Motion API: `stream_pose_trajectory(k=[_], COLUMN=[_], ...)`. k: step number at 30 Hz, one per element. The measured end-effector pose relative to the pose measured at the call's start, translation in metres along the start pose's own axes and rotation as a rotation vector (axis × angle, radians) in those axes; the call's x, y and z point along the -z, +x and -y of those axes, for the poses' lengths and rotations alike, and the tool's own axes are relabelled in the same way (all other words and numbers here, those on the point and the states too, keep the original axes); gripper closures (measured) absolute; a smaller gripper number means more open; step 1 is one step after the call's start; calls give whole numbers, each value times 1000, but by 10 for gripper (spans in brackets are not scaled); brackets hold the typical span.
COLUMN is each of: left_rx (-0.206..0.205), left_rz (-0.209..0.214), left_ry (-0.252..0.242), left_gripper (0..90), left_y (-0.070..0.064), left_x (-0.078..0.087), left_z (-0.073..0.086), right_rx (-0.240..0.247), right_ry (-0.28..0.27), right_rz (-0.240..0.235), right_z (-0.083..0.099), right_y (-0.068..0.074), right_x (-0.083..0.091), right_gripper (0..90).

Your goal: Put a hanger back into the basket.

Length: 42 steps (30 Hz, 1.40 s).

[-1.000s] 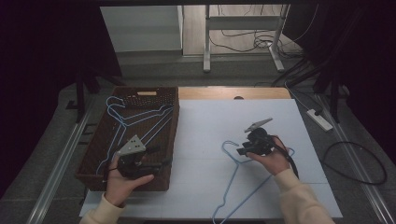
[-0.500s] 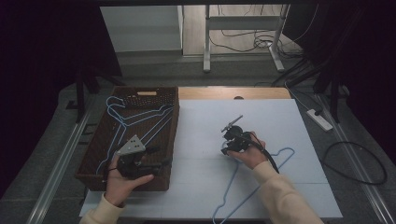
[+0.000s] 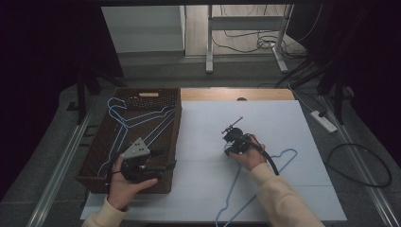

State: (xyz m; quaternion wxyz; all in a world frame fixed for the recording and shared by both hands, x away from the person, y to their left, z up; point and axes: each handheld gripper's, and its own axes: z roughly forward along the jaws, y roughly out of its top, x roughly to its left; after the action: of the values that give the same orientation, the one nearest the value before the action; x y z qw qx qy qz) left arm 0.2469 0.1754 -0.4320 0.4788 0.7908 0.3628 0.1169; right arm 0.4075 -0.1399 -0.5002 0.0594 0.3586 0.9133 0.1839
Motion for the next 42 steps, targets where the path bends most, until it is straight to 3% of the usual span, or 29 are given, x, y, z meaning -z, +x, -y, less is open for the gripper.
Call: stream_pose_trajectory(k=[6, 12, 26, 42], left_rx=[-9, -10, -35, -40], left_rz=[14, 18, 51, 102], left_ry=[9, 10, 43, 108], left_gripper=[347, 346, 343, 338], left_y=[-4, -7, -22, -50], left_x=[-4, -7, -27, -62], left_z=[-1, -2, -8, -20], right_rx=[-15, -1, -14, -6], right_ry=[-131, -254, -381, -421], right_rz=[-1, -19, -62, -67], right_z=[8, 16, 28, 30], right_y=[0, 5, 4, 8], right_x=[21, 50, 71, 79], right_gripper=[874, 875, 875, 875])
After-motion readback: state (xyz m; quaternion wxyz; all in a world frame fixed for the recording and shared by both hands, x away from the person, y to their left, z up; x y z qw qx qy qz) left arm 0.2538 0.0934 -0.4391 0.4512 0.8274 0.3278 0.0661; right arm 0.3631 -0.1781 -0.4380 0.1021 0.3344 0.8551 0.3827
